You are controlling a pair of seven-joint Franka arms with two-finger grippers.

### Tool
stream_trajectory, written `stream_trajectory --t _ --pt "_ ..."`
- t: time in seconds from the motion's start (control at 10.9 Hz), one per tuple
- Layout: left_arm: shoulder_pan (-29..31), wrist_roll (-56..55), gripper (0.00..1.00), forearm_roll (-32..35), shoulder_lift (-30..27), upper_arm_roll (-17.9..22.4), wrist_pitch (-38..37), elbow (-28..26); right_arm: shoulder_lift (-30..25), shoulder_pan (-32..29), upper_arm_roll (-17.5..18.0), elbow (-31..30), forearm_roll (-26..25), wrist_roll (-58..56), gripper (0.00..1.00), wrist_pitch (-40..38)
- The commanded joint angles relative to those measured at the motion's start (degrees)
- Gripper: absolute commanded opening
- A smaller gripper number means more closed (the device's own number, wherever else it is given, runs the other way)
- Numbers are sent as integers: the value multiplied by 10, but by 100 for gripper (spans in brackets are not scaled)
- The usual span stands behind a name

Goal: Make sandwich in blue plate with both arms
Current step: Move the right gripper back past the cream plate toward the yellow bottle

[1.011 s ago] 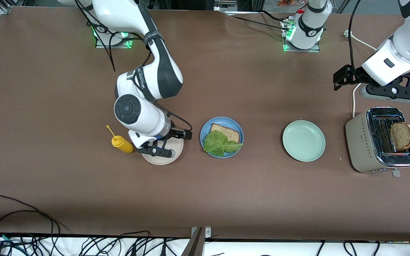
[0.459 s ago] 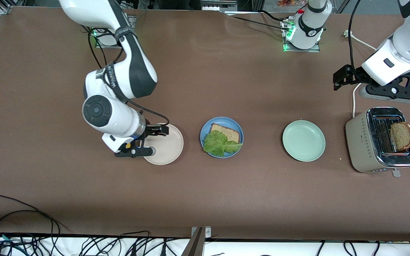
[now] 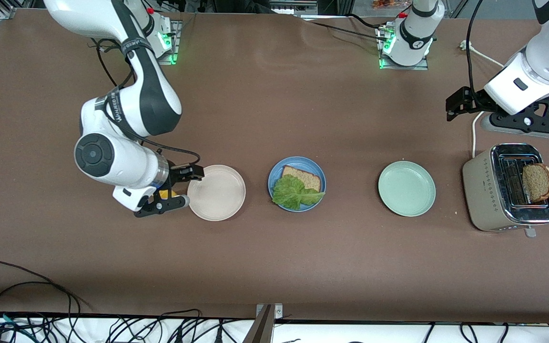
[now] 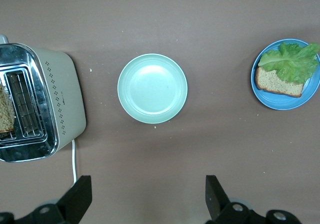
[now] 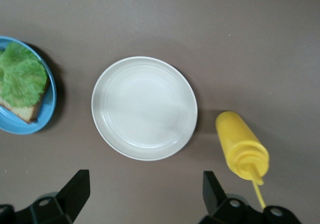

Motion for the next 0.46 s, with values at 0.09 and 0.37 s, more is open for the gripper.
stream_trajectory --t 0.09,0.37 --pt "0 -3 100 -11 -3 0 -9 8 -55 -82 68 -62 -21 -136 100 -1" --pt "0 -4 100 -11 -3 0 -9 7 -72 -149 106 -80 -23 -229 100 -7"
